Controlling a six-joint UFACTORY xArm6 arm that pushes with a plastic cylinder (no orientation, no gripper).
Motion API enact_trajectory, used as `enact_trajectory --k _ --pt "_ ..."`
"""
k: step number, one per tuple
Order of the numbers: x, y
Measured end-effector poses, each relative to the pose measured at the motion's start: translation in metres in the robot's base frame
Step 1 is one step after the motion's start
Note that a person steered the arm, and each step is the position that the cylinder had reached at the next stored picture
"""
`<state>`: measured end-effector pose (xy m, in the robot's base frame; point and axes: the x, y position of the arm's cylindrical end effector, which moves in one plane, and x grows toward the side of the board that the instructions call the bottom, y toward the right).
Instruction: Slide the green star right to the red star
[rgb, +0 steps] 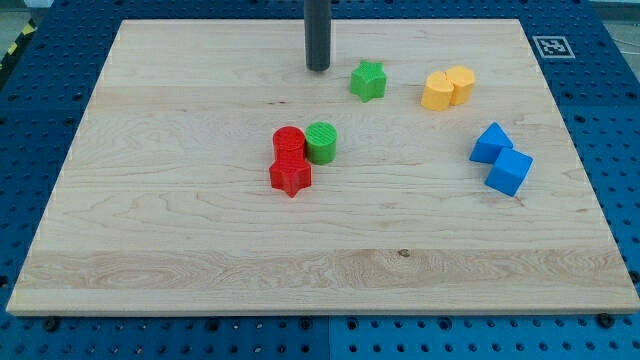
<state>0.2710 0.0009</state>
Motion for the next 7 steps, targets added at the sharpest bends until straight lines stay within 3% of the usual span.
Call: enact_trajectory --k 1,2,7 --pt "-0.009 0.043" --pt "0.011 0.059" --pt "0.058 0.065"
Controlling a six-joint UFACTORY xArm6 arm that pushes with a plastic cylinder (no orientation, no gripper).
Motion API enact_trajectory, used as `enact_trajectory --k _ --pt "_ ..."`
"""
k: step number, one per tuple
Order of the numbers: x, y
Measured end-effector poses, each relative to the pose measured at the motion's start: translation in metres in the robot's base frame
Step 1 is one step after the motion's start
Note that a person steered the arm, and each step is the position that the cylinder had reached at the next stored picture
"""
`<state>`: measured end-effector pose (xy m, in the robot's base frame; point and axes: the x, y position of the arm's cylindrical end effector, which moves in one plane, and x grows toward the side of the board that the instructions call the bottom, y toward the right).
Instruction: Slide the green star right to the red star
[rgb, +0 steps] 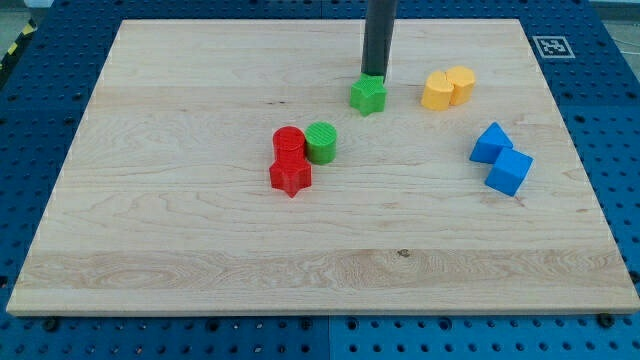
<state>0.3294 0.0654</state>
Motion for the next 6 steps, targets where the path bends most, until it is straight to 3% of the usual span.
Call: enact_trajectory --k 3,4,5,6 --pt "0.041 0.048" --pt "0.039 0.037" --pt "0.010 0.023" --pt "0.018 -0.006"
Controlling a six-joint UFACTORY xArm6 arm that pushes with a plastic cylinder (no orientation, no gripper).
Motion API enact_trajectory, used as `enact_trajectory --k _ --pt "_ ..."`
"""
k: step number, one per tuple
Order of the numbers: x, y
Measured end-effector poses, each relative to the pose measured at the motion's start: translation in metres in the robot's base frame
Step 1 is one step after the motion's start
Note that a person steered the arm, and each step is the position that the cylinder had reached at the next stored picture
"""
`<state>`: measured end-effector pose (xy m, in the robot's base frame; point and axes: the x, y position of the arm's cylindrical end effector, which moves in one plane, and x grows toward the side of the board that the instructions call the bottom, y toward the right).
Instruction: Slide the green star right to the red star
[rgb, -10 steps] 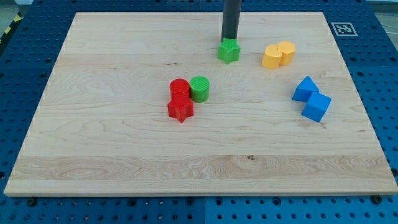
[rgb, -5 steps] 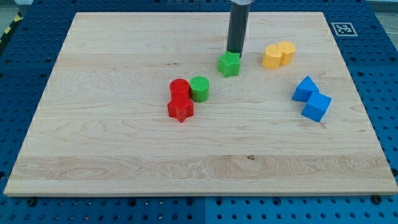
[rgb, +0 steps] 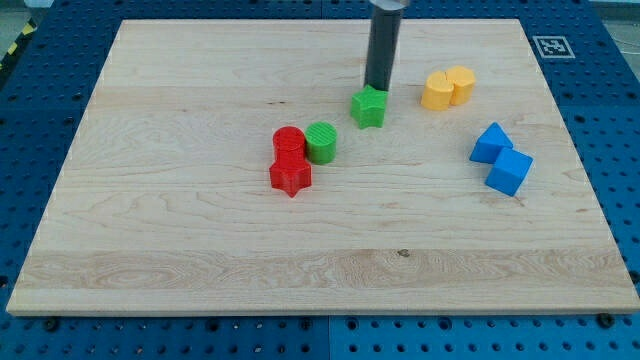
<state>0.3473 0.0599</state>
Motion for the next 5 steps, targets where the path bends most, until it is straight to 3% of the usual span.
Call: enact_trajectory --k 3,5 --pt "0.064 0.000" --pt "0.080 0.031"
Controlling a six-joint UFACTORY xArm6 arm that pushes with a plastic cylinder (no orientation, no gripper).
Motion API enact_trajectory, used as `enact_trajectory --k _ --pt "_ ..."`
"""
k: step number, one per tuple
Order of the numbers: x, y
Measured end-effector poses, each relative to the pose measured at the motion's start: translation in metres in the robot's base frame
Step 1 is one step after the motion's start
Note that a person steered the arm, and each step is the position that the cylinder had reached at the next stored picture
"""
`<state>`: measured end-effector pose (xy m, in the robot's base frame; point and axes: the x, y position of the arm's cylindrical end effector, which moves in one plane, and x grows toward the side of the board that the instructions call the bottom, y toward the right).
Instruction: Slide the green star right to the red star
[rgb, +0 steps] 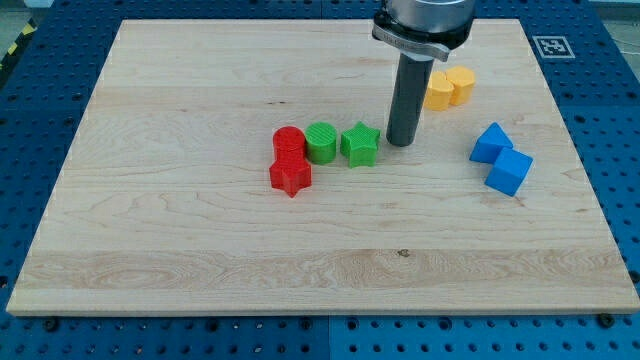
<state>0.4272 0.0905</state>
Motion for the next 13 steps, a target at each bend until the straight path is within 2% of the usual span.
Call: enact_trajectory --k 3,4,7,10,11,13 --pt "-0.001 -0.024" --pt "-0.019 -0.022" --pt "0.006 -0.032" --pt "0.006 -0.065" --pt "0.006 -0.065" --pt "-0.003 -0.028"
